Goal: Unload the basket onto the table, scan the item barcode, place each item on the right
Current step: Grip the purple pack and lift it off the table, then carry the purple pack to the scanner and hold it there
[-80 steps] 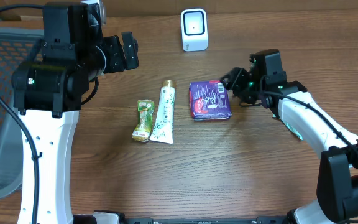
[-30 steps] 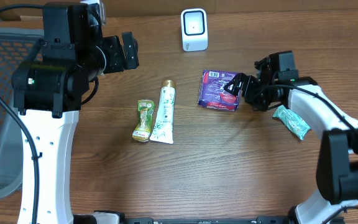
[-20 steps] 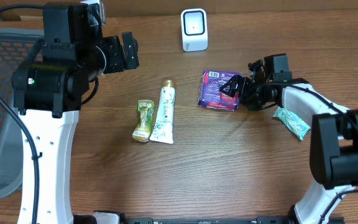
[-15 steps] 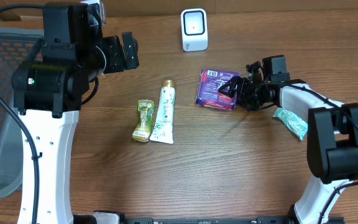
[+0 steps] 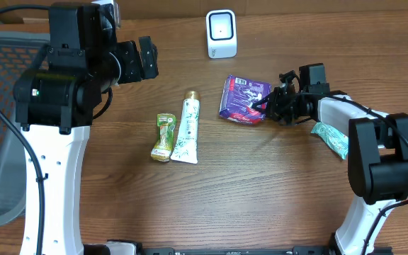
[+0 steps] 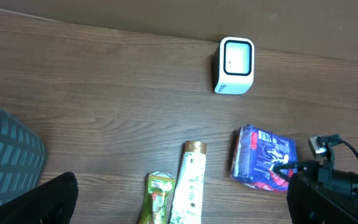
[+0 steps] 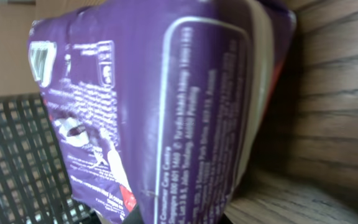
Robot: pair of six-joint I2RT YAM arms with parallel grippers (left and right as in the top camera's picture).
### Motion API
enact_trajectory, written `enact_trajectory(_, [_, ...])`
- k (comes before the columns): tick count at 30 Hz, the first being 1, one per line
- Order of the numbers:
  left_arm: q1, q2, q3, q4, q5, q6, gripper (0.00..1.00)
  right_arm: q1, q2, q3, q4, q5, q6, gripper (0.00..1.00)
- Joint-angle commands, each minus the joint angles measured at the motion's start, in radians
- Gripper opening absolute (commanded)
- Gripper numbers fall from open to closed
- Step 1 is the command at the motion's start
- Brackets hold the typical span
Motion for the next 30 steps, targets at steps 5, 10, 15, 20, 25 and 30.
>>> enact_trajectory(5, [-0.002,0.003,0.007,0.003,-0.006,0.015,1.0,-0.002,-0.208,0.014,-0.09,-0.043,-0.058,0.04])
enact_trajectory(10, [-0.002,0.003,0.007,0.003,-0.006,0.016,1.0,0.014,-0.487,0.014,-0.253,0.122,-0.113,0.04])
enact_trajectory(15, [-0.002,0.003,0.007,0.003,-0.006,0.015,1.0,0.064,-0.705,0.015,-0.392,0.307,-0.17,0.04])
enact_trajectory(20, [-0.002,0.003,0.007,0.003,-0.006,0.016,1.0,0.174,-0.78,0.075,-0.52,0.489,-0.191,0.04])
enact_trajectory(25, [-0.002,0.003,0.007,0.003,-0.006,0.015,1.0,0.271,-0.773,0.226,-0.631,0.647,-0.204,0.04])
enact_trajectory(30, [-0.002,0.003,0.007,0.003,-0.006,0.016,1.0,0.276,-0.746,0.321,-0.673,0.679,-0.224,0.04])
